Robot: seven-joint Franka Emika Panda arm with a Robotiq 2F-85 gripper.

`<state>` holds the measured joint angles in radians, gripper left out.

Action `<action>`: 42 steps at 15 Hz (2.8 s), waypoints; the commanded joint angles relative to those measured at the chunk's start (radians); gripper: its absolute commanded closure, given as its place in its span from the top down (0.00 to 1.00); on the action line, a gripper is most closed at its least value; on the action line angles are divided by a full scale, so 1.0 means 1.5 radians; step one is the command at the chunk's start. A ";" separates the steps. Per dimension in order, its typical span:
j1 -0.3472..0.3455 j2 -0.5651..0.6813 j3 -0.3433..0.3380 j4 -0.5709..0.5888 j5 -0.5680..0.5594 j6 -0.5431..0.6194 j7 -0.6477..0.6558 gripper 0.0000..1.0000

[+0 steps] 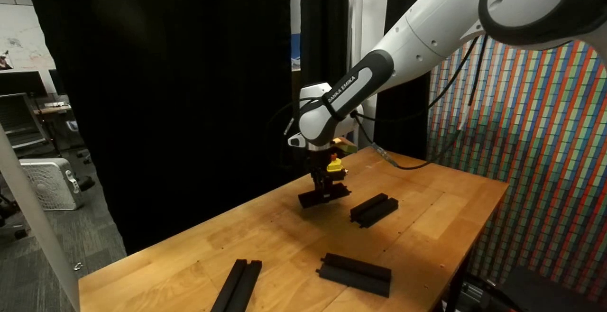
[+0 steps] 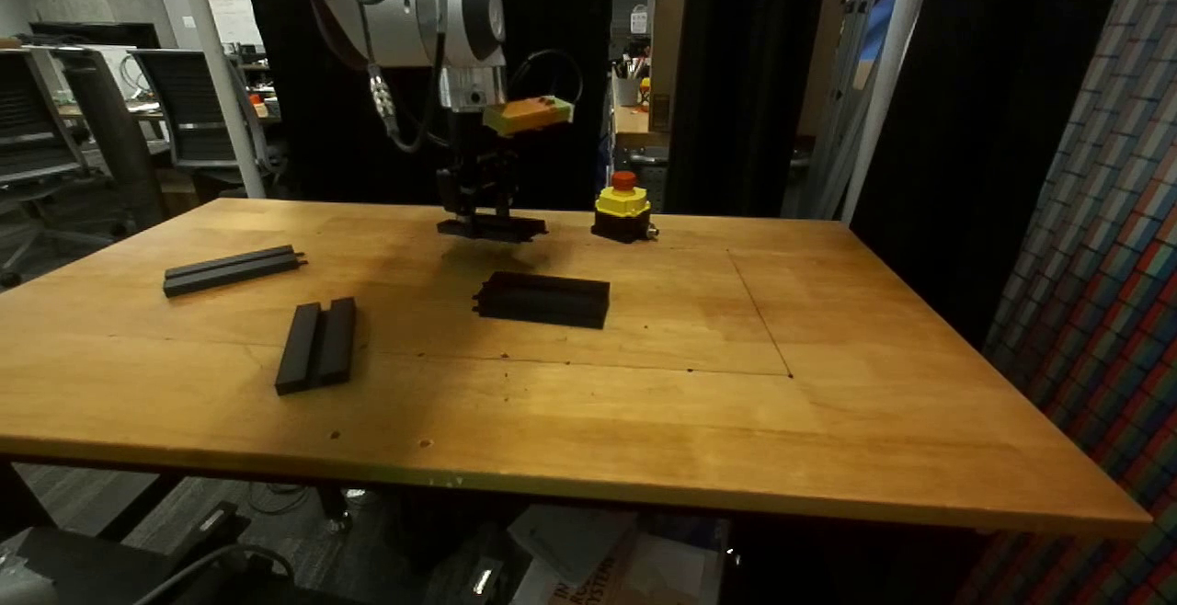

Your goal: Stack the black objects together

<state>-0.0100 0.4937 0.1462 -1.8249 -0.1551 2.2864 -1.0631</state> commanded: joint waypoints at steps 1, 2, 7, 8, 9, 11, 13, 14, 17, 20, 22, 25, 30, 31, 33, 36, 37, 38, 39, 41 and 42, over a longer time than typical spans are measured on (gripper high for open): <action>-0.026 -0.094 -0.009 -0.134 -0.020 0.072 -0.077 0.45; -0.032 -0.108 -0.013 -0.156 -0.022 0.087 -0.098 0.45; -0.053 -0.152 -0.030 -0.228 -0.019 0.139 -0.185 0.45; -0.058 -0.160 -0.031 -0.235 -0.010 0.139 -0.206 0.45; -0.062 -0.165 -0.031 -0.242 -0.004 0.138 -0.222 0.45; -0.067 -0.176 -0.033 -0.252 0.007 0.135 -0.250 0.45; -0.071 -0.185 -0.036 -0.261 0.019 0.131 -0.272 0.45; -0.073 -0.190 -0.037 -0.266 0.028 0.130 -0.283 0.45; -0.078 -0.196 -0.041 -0.278 0.057 0.130 -0.315 0.45; -0.080 -0.199 -0.047 -0.287 0.076 0.130 -0.337 0.45; -0.080 -0.200 -0.052 -0.291 0.083 0.130 -0.344 0.45; -0.080 -0.199 -0.057 -0.295 0.089 0.131 -0.353 0.45; -0.076 -0.186 -0.062 -0.286 0.084 0.129 -0.347 0.45; -0.076 -0.183 -0.062 -0.283 0.083 0.128 -0.345 0.45; -0.076 -0.180 -0.062 -0.281 0.083 0.127 -0.345 0.45; -0.076 -0.176 -0.063 -0.280 0.080 0.130 -0.347 0.45; -0.076 -0.175 -0.063 -0.281 0.080 0.131 -0.347 0.45; -0.077 -0.173 -0.063 -0.281 0.079 0.130 -0.351 0.45; -0.077 -0.172 -0.063 -0.281 0.078 0.131 -0.353 0.45; -0.077 -0.171 -0.063 -0.280 0.076 0.129 -0.356 0.45; -0.077 -0.170 -0.063 -0.280 0.075 0.129 -0.358 0.45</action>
<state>-0.1260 0.2457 0.0579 -2.2416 -0.0523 2.4660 -1.5667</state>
